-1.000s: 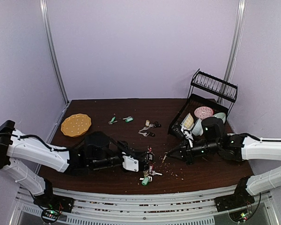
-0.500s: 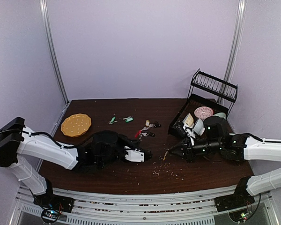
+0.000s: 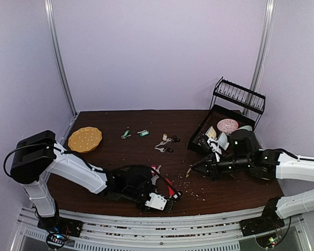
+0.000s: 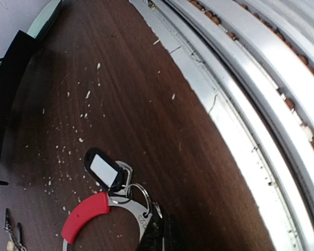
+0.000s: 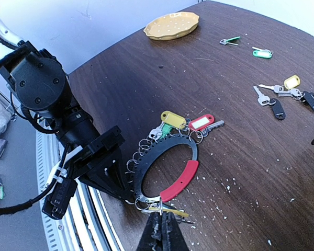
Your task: Put the keys on the keyring
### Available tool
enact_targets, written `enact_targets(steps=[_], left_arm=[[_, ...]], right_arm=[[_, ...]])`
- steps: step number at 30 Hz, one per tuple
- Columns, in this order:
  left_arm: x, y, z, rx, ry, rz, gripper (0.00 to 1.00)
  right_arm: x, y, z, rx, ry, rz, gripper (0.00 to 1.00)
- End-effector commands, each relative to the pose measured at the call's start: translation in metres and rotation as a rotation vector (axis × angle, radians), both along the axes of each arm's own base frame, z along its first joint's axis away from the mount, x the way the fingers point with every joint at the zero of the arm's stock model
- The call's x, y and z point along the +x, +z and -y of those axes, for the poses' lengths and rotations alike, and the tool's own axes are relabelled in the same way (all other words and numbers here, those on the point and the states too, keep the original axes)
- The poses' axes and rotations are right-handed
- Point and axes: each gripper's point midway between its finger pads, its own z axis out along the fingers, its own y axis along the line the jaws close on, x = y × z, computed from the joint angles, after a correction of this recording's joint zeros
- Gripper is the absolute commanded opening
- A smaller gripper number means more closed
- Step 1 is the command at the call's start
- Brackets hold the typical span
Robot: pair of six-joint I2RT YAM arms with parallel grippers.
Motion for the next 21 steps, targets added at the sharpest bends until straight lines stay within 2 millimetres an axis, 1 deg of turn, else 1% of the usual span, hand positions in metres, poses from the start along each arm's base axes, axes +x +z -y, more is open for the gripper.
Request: enact_targets(steps=[1,4,7,10,12,13,15,17,19,21], left_arm=[[-0.025,0.004,0.006,0.001,-0.051,-0.148,0.13],[-0.028,0.009,0.001,0.022,-0.037,-0.198,0.26],[-0.032,0.016,-0.009,0.04,-0.032,-0.293,0.4],[-0.03,0.025,-0.014,0.053,0.002,-0.382,0.48],[-0.015,0.034,-0.014,0.045,0.07,-0.449,0.48],[-0.003,0.044,-0.011,0.021,0.105,-0.49,0.48],[0.01,0.054,-0.011,-0.01,0.111,-0.545,0.48],[0.018,0.05,-0.015,-0.001,0.112,-0.493,0.49],[0.025,0.04,-0.017,0.042,0.121,-0.447,0.55],[0.026,0.034,-0.014,0.111,0.108,-0.468,0.58]], right_arm=[[0.005,0.008,0.005,-0.028,-0.023,0.018,0.0],[0.008,0.011,0.007,-0.037,-0.026,0.03,0.0],[0.009,0.009,0.007,-0.047,-0.023,0.027,0.0],[0.011,0.006,0.008,-0.051,-0.024,0.018,0.0],[0.012,0.005,0.009,-0.052,-0.026,0.012,0.0],[0.013,0.004,0.009,-0.05,-0.027,0.01,0.0],[0.015,0.004,0.01,-0.048,-0.029,0.007,0.0],[0.018,0.002,0.01,-0.053,-0.032,-0.004,0.0],[0.018,0.0,0.01,-0.053,-0.03,-0.011,0.0],[0.018,-0.002,0.01,-0.057,-0.03,-0.017,0.0]])
